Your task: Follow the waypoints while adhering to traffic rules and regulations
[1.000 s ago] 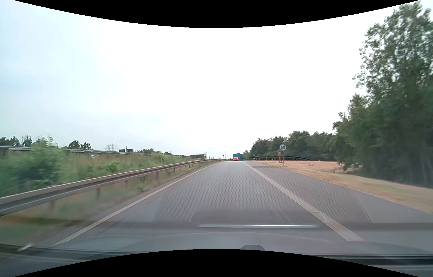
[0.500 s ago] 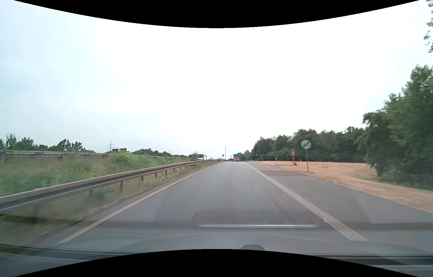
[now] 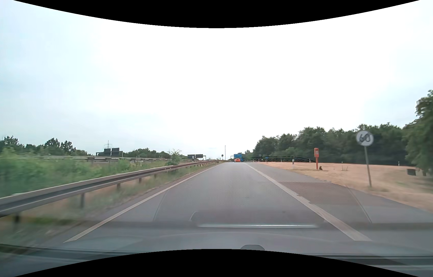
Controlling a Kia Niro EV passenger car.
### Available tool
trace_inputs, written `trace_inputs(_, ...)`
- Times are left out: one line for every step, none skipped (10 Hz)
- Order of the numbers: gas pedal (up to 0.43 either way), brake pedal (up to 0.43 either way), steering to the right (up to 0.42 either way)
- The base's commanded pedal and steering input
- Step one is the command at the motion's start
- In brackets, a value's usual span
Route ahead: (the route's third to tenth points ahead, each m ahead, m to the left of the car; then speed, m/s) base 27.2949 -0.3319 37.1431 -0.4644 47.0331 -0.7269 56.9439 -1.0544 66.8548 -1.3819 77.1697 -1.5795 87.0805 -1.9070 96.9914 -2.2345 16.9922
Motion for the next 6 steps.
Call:
trace_inputs(0.110, 0.000, -0.005)
trace_inputs(0.110, 0.000, -0.004)
trace_inputs(0.110, 0.000, -0.004)
trace_inputs(0.110, 0.000, -0.001)
trace_inputs(0.110, 0.000, -0.001)
trace_inputs(0.110, 0.000, -0.001)
